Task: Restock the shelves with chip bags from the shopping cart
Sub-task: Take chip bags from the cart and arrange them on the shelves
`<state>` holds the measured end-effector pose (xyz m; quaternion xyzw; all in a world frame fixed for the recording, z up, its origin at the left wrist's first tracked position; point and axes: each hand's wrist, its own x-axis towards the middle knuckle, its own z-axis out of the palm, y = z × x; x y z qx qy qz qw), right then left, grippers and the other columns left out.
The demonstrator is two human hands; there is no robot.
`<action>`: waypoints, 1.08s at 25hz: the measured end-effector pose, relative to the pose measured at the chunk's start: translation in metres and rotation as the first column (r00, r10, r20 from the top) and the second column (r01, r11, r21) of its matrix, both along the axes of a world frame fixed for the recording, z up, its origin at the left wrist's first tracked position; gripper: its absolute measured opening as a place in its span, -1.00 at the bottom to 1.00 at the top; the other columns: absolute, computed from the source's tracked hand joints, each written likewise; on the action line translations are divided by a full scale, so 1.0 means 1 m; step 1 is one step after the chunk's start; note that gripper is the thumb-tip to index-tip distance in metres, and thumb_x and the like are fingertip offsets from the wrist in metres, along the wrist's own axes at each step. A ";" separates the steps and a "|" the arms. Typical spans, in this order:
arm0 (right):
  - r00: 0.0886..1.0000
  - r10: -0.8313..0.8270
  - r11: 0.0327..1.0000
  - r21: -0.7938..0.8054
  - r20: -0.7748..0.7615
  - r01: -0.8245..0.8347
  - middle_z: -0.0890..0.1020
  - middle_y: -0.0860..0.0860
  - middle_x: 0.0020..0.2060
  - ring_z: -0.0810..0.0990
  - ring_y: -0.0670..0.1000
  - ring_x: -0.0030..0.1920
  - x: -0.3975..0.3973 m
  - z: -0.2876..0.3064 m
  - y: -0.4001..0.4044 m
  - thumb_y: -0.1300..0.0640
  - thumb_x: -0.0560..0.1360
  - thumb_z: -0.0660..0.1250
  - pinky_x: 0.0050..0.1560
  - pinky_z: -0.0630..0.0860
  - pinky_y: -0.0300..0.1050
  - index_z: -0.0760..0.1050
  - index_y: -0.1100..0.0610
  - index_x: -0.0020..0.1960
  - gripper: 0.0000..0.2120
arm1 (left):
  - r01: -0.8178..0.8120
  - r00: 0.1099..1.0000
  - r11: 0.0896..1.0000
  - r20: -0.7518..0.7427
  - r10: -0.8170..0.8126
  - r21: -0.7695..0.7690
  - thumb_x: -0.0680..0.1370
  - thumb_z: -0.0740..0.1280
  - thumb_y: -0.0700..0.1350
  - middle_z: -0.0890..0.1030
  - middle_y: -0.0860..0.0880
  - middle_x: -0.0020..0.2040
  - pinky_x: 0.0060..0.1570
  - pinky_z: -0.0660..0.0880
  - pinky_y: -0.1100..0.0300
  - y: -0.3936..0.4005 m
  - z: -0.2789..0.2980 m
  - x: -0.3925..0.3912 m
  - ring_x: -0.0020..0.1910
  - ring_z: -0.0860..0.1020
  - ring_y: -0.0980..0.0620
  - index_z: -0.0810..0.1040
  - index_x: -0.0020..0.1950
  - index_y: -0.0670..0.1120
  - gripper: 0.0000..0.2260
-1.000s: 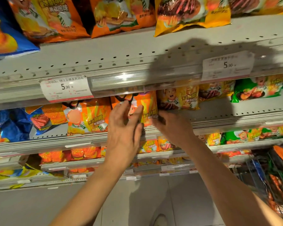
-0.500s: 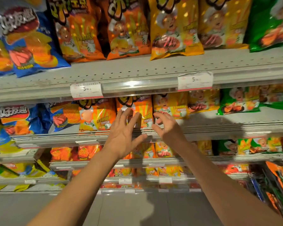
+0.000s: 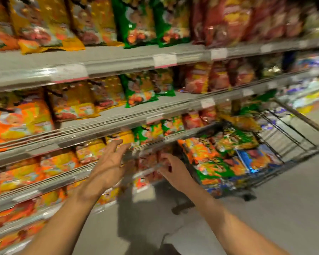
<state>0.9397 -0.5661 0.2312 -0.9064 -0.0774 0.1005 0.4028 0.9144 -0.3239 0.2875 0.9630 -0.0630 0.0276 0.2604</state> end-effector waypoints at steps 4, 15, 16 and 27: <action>0.975 -0.199 0.977 0.059 -0.097 0.206 0.53 0.01 0.18 0.54 -0.01 0.21 -0.002 -0.018 -0.114 0.07 0.58 0.40 0.15 0.41 -0.24 0.37 0.06 0.47 -0.51 | 0.171 0.985 0.985 0.027 -0.172 0.025 0.47 0.55 -0.16 0.58 -0.30 0.24 0.26 0.35 0.14 -0.106 -0.010 0.059 0.24 0.56 -0.27 0.56 0.30 -0.31 -0.54; 0.685 -0.613 0.676 0.187 -0.394 0.713 0.56 0.08 0.09 0.55 0.06 0.11 0.100 -0.101 -0.405 0.21 0.57 0.42 0.19 0.51 -0.01 0.35 0.19 0.44 -0.51 | 0.399 0.827 0.917 -0.442 -0.347 0.027 0.60 0.37 0.08 0.33 -0.12 0.51 0.50 0.21 0.02 -0.428 -0.123 0.289 0.54 0.23 -0.13 0.39 0.52 -0.03 -0.48; 0.650 -0.620 0.647 0.182 -0.439 0.741 0.53 0.06 0.11 0.54 0.05 0.13 0.112 -0.105 -0.421 0.15 0.57 0.42 0.21 0.50 0.04 0.33 0.14 0.46 -0.49 | 0.391 0.809 0.920 -0.490 -0.324 0.039 0.60 0.36 0.09 0.32 -0.11 0.51 0.46 0.26 0.00 -0.444 -0.132 0.306 0.53 0.24 -0.13 0.35 0.54 0.00 -0.47; -0.071 -0.598 -0.054 -0.048 -0.798 0.997 0.57 0.22 0.10 0.50 0.08 -0.04 0.238 -0.184 -0.502 0.06 0.50 0.48 -0.04 0.54 0.06 0.48 0.24 0.30 -0.54 | 0.329 0.675 0.942 -0.713 -0.191 0.059 0.51 0.44 0.21 -0.01 -0.10 0.66 0.51 0.18 -0.12 -0.500 -0.219 0.418 0.62 0.07 -0.17 -0.06 0.67 -0.02 -0.07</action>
